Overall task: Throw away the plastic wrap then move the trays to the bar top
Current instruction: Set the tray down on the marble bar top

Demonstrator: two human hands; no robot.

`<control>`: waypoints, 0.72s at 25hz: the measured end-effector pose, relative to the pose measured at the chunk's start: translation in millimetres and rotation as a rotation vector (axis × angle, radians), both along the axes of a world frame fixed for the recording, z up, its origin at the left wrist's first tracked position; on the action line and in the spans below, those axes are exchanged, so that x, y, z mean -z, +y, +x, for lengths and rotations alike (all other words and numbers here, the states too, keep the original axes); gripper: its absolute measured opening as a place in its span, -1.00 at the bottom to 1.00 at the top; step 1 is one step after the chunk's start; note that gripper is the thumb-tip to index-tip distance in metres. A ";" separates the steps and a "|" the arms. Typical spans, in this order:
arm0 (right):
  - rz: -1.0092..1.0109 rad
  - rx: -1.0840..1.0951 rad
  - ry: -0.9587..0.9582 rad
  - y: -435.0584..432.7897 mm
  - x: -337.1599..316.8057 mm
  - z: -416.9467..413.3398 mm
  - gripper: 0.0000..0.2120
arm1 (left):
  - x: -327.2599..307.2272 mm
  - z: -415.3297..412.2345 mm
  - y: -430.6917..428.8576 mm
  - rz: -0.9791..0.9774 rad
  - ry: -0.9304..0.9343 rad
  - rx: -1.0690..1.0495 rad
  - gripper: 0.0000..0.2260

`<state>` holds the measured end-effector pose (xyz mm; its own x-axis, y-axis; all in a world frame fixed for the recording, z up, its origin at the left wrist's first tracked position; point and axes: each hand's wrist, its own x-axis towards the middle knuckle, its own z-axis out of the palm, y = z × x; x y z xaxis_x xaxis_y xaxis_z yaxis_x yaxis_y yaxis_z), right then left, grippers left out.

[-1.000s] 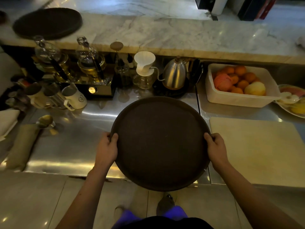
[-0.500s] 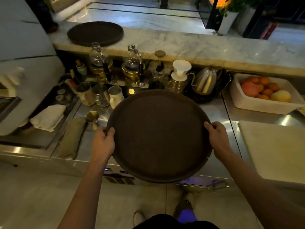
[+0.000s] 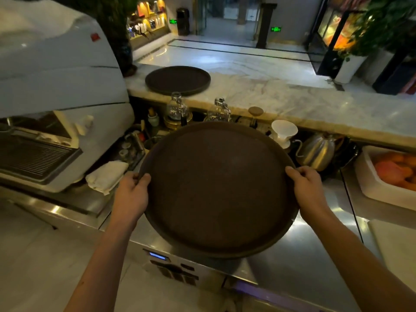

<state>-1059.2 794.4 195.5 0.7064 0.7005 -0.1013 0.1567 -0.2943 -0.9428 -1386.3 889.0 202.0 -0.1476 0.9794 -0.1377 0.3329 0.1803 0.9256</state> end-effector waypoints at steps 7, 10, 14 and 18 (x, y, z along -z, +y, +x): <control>0.109 -0.062 -0.024 73.0 -62.2 52.4 -0.70 | -56.7 41.5 56.0 0.083 -0.010 -0.055 -0.83; 0.142 -0.073 -0.019 101.3 -83.7 73.5 -0.70 | -77.4 62.9 74.3 0.101 -0.021 -0.045 -0.84; 0.151 -0.080 -0.033 132.3 -104.6 89.9 -0.70 | -100.7 78.7 103.6 0.133 0.032 -0.057 -0.80; 0.171 -0.068 -0.080 164.1 -122.0 103.4 -0.68 | -119.0 92.8 145.0 0.158 0.070 -0.029 -0.83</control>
